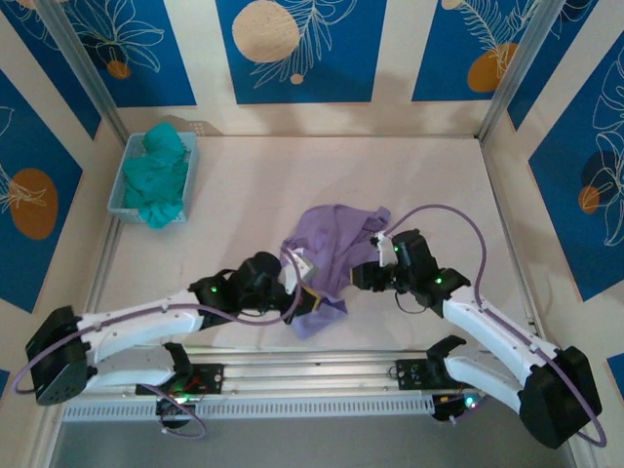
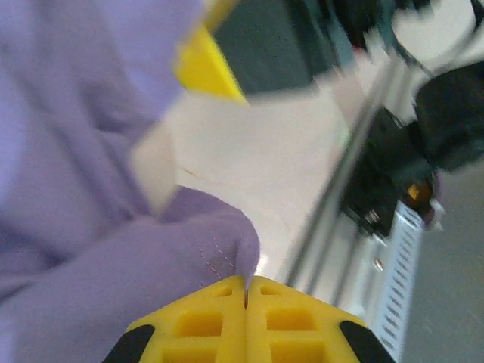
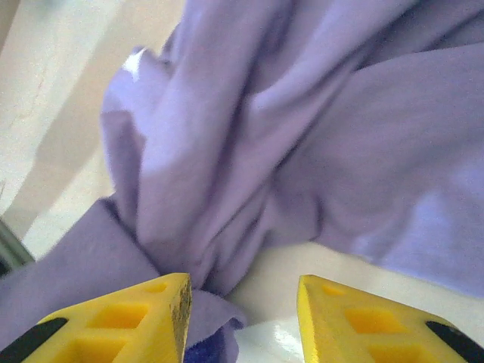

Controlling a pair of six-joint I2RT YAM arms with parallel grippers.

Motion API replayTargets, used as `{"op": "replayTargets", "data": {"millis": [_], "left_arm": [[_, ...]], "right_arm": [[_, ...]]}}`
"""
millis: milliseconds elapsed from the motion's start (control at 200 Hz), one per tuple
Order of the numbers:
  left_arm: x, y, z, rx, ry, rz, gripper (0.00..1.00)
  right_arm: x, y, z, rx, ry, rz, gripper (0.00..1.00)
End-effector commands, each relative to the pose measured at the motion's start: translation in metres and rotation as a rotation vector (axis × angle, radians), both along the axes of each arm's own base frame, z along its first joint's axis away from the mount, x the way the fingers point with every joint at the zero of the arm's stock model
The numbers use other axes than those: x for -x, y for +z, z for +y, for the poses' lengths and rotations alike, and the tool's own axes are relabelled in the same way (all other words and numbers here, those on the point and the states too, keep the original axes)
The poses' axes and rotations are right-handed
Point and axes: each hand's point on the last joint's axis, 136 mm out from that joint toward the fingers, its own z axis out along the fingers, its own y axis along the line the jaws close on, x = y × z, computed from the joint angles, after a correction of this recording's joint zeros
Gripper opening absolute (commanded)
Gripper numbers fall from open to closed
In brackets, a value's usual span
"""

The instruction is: Fold the inside-out t-shirt

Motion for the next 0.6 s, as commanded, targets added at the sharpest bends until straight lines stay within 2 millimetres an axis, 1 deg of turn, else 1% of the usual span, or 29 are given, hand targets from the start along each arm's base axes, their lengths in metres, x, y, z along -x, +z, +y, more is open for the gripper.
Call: {"op": "replayTargets", "data": {"millis": [0, 45, 140, 185, 290, 395, 460, 530, 595], "left_arm": [[0.037, 0.021, -0.030, 0.077, -0.228, -0.014, 0.00], [0.047, 0.018, -0.036, 0.069, -0.276, -0.009, 0.01], [0.055, 0.008, -0.043, 0.042, -0.329, 0.007, 0.02], [0.054, 0.000, -0.043, 0.015, -0.331, 0.014, 0.02], [0.047, -0.025, -0.039, -0.089, -0.310, 0.002, 0.06], [0.044, -0.044, -0.038, -0.169, -0.319, 0.011, 0.12], [0.045, -0.050, -0.038, -0.202, -0.334, 0.022, 0.18], [0.043, -0.051, -0.036, -0.224, -0.344, 0.015, 0.27], [0.040, -0.048, -0.033, -0.226, -0.343, -0.003, 0.41]], "right_arm": [[-0.005, 0.015, -0.007, -0.002, -0.010, -0.007, 0.41], [-0.007, 0.017, -0.008, -0.009, -0.017, -0.008, 0.41], [-0.009, 0.019, -0.008, -0.016, -0.022, -0.005, 0.41], [-0.010, 0.017, -0.008, -0.018, -0.022, 0.001, 0.41], [-0.010, 0.013, -0.007, -0.028, -0.025, 0.017, 0.41], [-0.011, 0.010, -0.005, -0.032, -0.023, 0.031, 0.41], [-0.012, 0.009, -0.004, -0.033, -0.022, 0.038, 0.41], [-0.014, 0.009, -0.004, -0.028, -0.025, 0.041, 0.41], [-0.017, 0.008, -0.006, -0.014, -0.039, 0.042, 0.42]]}}
